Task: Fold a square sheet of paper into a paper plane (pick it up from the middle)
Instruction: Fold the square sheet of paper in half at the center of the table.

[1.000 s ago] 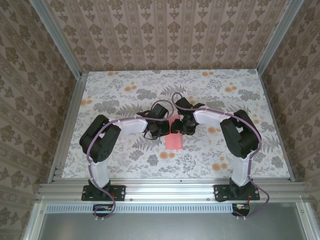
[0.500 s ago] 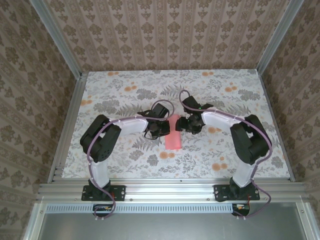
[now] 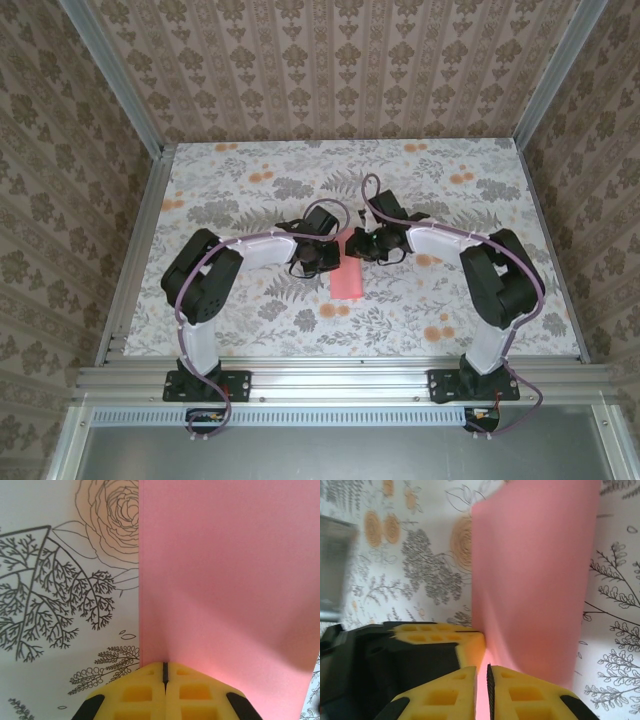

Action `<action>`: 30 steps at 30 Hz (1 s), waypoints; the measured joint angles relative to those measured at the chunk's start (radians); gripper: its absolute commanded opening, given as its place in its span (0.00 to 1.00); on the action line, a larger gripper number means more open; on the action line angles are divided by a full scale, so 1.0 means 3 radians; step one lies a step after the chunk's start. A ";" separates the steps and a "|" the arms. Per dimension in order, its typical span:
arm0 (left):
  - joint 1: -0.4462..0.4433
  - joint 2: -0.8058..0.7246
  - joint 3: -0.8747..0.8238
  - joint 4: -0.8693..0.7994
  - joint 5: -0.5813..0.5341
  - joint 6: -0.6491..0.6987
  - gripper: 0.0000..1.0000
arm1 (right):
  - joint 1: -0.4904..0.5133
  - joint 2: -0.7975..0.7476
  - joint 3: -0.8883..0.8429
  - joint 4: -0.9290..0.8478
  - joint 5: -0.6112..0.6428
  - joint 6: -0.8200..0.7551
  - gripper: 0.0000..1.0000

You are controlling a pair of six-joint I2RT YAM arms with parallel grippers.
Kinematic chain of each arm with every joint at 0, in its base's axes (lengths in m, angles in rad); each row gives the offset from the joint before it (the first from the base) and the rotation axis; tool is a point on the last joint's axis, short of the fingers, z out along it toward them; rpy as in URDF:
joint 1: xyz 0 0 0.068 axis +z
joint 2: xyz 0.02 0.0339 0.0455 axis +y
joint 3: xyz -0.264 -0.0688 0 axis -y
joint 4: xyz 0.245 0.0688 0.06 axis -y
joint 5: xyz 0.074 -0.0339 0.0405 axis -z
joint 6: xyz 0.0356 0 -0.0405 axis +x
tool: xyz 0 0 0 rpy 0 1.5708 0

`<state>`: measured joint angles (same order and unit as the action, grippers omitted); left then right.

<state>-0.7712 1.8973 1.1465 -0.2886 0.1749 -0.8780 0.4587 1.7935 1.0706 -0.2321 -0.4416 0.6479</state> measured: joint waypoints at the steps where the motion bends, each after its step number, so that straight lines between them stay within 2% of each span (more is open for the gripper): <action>1: 0.0000 0.0000 0.0000 0.0000 0.0000 0.0000 0.02 | -0.0009 0.0037 -0.0015 0.0008 -0.0017 0.0010 0.16; 16: -0.0003 0.0019 0.0027 -0.0025 0.0000 0.0001 0.02 | -0.0155 0.0261 -0.0228 0.0203 -0.0106 0.0010 0.19; 24: -0.0003 0.0019 0.0031 -0.0028 0.0000 0.0009 0.02 | -0.0161 0.0187 -0.0278 0.0239 -0.0163 0.0000 0.20; 30: -0.0004 0.0025 0.0043 -0.0043 0.0000 0.0025 0.02 | -0.0161 0.0010 -0.0364 0.0230 -0.0359 -0.0015 0.19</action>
<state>-0.7723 1.9049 1.1595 -0.3016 0.1749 -0.8703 0.4103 1.7966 0.9615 -0.1631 -0.5491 0.6434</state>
